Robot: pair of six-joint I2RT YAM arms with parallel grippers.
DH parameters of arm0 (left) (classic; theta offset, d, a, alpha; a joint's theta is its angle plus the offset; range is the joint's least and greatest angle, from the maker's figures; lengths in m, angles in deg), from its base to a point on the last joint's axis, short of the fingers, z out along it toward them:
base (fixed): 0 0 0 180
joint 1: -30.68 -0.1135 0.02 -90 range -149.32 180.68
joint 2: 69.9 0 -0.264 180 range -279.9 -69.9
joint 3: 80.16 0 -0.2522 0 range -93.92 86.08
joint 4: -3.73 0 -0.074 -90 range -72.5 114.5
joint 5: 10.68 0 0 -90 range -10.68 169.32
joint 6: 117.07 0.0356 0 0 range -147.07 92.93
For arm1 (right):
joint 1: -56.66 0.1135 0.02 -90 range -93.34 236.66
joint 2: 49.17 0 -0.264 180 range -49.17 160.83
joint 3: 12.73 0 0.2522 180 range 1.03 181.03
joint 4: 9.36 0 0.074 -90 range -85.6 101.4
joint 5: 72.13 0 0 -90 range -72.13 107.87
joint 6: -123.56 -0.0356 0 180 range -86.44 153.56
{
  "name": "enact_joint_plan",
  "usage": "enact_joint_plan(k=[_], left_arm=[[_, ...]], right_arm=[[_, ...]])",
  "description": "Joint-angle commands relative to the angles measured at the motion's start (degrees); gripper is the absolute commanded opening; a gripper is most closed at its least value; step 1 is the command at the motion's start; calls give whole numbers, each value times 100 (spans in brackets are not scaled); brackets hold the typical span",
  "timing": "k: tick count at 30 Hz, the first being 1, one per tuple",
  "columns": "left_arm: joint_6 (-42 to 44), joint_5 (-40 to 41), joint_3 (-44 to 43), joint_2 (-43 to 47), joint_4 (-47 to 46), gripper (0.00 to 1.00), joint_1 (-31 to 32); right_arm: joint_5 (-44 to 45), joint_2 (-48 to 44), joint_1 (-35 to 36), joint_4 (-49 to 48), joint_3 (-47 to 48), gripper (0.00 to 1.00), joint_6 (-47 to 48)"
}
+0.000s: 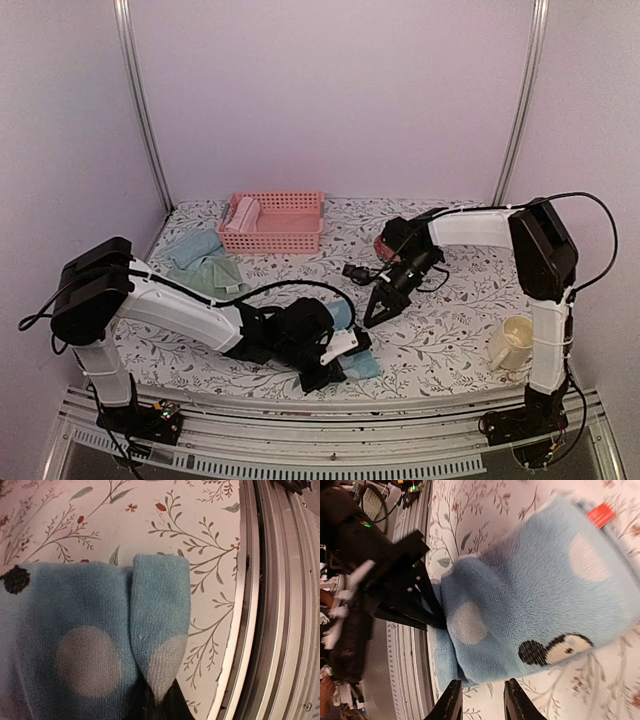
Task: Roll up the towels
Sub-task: Roll the towel at the center of the board.
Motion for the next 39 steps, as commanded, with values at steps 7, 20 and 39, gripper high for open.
enact_joint_plan(k=[7, 20, 39], left_arm=[[-1442, -2398, 125, -678, -387, 0, -1038], [-2363, -3474, 324, -1198, -1031, 0, -1481], [-2264, -3489, 335, -1073, -759, 1, -1579]], right_arm=[[351, -2764, -408, -1289, -1514, 33, 365], [2559, -2782, 1712, -2942, -2984, 41, 744], [2809, -1745, 2189, -3449, -2941, 10, 685]])
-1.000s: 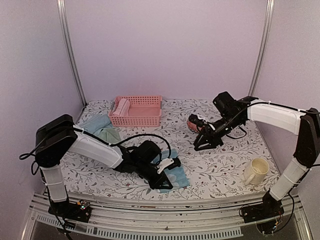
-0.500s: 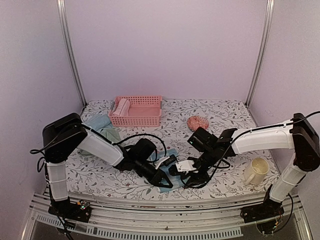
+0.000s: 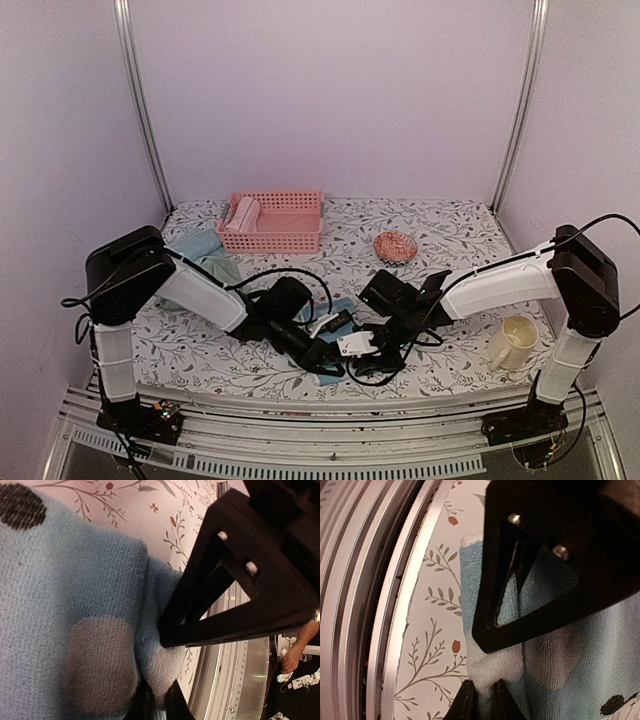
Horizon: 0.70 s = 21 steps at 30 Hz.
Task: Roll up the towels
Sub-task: Roll the towel at the center of the board.
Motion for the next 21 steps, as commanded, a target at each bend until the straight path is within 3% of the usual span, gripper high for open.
enact_joint_plan(k=[1, 4, 7, 11, 15, 18, 21], left_arm=[[173, 289, 198, 48, 660, 7, -93], [289, 1067, 542, 943, 685, 25, -93], [308, 1963, 1152, 1837, 501, 33, -85], [223, 2995, 1926, 2907, 147, 36, 109], [579, 4463, 2323, 3668, 174, 34, 919], [1049, 5371, 2325, 3811, 315, 32, 1664], [1786, 5650, 2021, 3536, 419, 32, 2108]], right_arm=[[-251, 291, 19, 309, 91, 8, 10], [-1169, 546, -169, 1096, 449, 4, -57], [-2195, 1052, -459, 2106, 1059, 3, -106], [-2945, 2206, -760, 3386, 2098, 3, -21], [-3459, 3134, -1093, 4272, 3084, 3, -17], [-3533, 3741, -1262, 4602, 3518, 3, -152], [-3589, 4019, -1384, 4705, 3697, 3, -309]])
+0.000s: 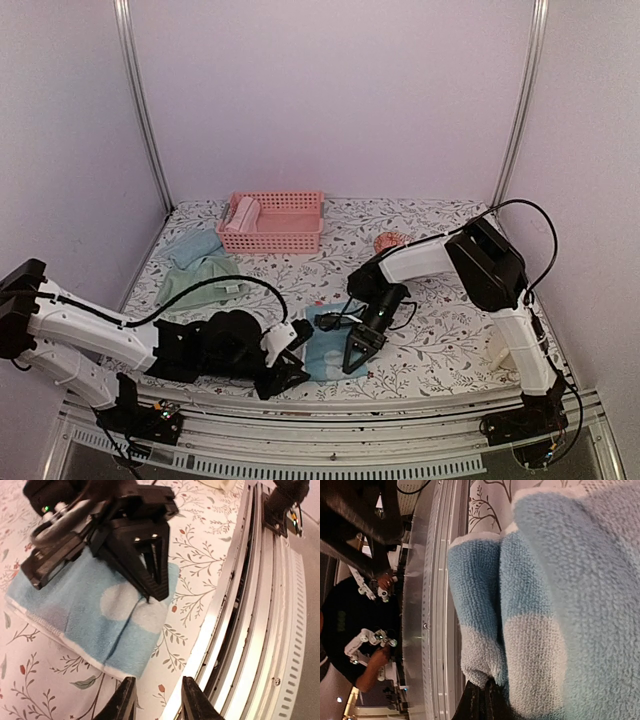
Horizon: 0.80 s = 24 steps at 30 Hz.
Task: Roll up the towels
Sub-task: Roll the towel at the center of the board.
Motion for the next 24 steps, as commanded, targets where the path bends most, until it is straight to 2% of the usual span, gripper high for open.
enact_joint_plan(k=[1, 7, 15, 20, 22, 24], left_arm=[[1214, 1148, -471, -372, 169, 34, 537], [2318, 1471, -1398, -1648, 513, 41, 717], [3093, 1776, -1985, -2748, 615, 39, 720], [3105, 1961, -2096, -2980, 676, 30, 721], [3118, 1903, -2151, -3048, 734, 20, 719], [3077, 1766, -2214, -3054, 851, 9, 718]], right_arm=[[307, 609, -187, 337, 142, 3, -233], [299, 653, -195, 336, 109, 4, -260], [228, 629, -190, 343, 113, 4, -248], [148, 451, -189, 434, 107, 4, -153], [64, 301, -189, 629, 158, 7, -7], [-23, 84, -216, 897, 251, 16, 290]])
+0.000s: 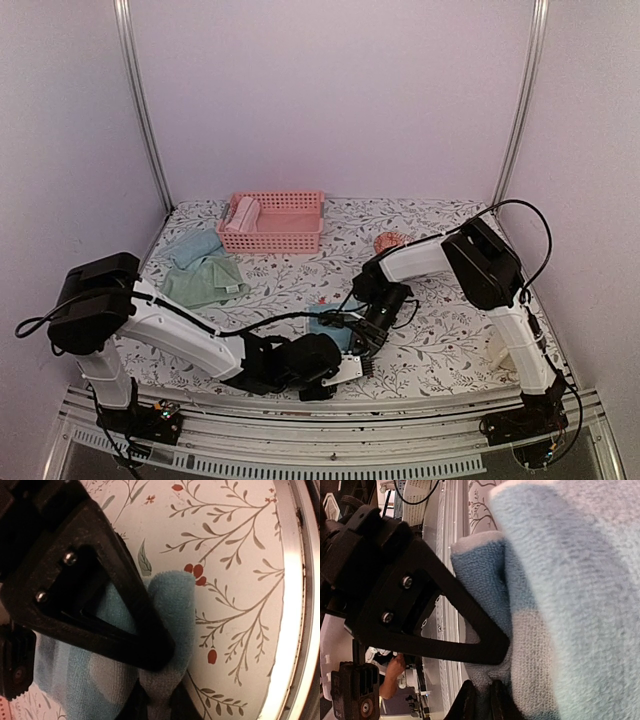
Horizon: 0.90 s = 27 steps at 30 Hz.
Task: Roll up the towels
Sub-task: Roll the towel at the center of the board.
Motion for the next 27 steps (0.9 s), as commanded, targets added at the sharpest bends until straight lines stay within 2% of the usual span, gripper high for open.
enact_joint_plan(k=[1, 5, 8, 10, 14, 21, 27], left_arm=[[17, -224, -153, -169, 427, 5, 34], [-211, -885, -234, 46, 872, 0, 27], [-423, -1261, -386, 134, 1188, 0, 22], [-521, -1375, -490, 157, 1343, 0, 24], [-589, -1628, -642, 156, 1501, 0, -6], [-807, -2157, -960, -179, 1671, 0, -122], [-1239, -2782, -980, -416, 1744, 0, -584]], right_arm=[[321, -334, -115, 337, 94, 20, 497], [328, -887, -398, 387, 269, 28, 642], [1122, -1008, -489, -549, 122, 28, -163], [1723, -882, -485, -1057, 40, 25, -718], [2063, -331, -454, -1355, 152, 23, -1012], [2292, 90, -366, -1545, 515, 22, -1236], [2314, -248, -454, -1315, 902, 24, -1172]])
